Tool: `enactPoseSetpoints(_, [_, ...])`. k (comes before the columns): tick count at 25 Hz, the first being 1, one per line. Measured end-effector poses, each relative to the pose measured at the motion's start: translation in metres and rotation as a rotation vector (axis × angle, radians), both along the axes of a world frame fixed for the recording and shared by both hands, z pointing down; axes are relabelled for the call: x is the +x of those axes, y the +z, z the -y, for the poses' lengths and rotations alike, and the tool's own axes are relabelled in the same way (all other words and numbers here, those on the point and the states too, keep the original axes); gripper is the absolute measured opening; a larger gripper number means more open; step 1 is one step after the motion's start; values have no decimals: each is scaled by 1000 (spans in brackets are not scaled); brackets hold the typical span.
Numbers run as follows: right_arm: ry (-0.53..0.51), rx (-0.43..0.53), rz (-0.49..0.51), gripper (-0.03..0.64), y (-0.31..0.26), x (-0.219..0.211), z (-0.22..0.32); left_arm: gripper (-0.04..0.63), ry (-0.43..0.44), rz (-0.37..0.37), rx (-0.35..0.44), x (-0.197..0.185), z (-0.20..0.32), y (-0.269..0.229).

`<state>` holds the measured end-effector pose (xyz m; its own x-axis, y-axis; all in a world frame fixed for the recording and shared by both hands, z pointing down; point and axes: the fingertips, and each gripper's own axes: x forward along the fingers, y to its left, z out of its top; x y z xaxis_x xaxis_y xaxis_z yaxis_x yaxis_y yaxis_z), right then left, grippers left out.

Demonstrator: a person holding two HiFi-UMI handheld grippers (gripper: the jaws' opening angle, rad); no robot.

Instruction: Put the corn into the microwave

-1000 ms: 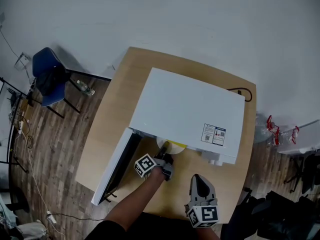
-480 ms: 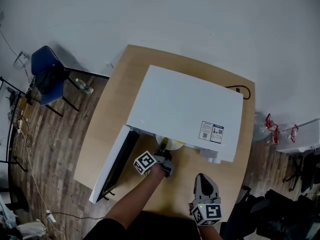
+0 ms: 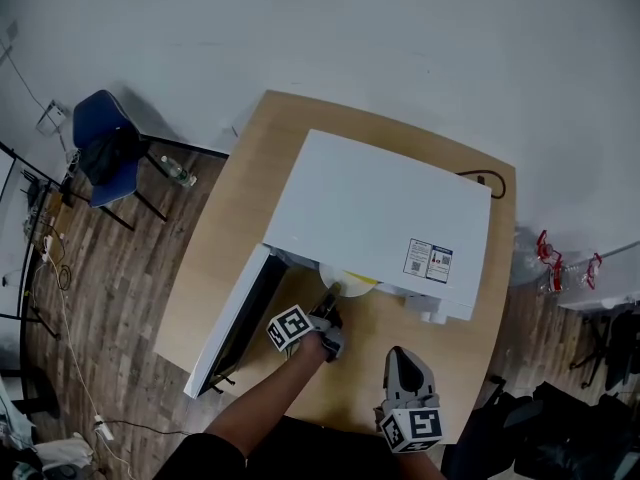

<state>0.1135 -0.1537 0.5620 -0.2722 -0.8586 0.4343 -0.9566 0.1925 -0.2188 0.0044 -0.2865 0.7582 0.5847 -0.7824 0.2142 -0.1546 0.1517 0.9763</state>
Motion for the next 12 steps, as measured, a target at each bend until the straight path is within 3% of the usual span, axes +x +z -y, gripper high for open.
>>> enactPoseSetpoints(5, [-25, 37, 20, 60, -10, -15, 4, 31, 6, 37, 29, 3, -5, -9])
enactPoseSetpoints(9, [-33, 34, 19, 60, -10, -18, 0, 26, -22, 18, 18, 4, -1, -10])
enactPoseSetpoints(12, [-17, 33, 19, 60, -9, -12, -2, 25, -33, 53, 19, 5, 5, -10])
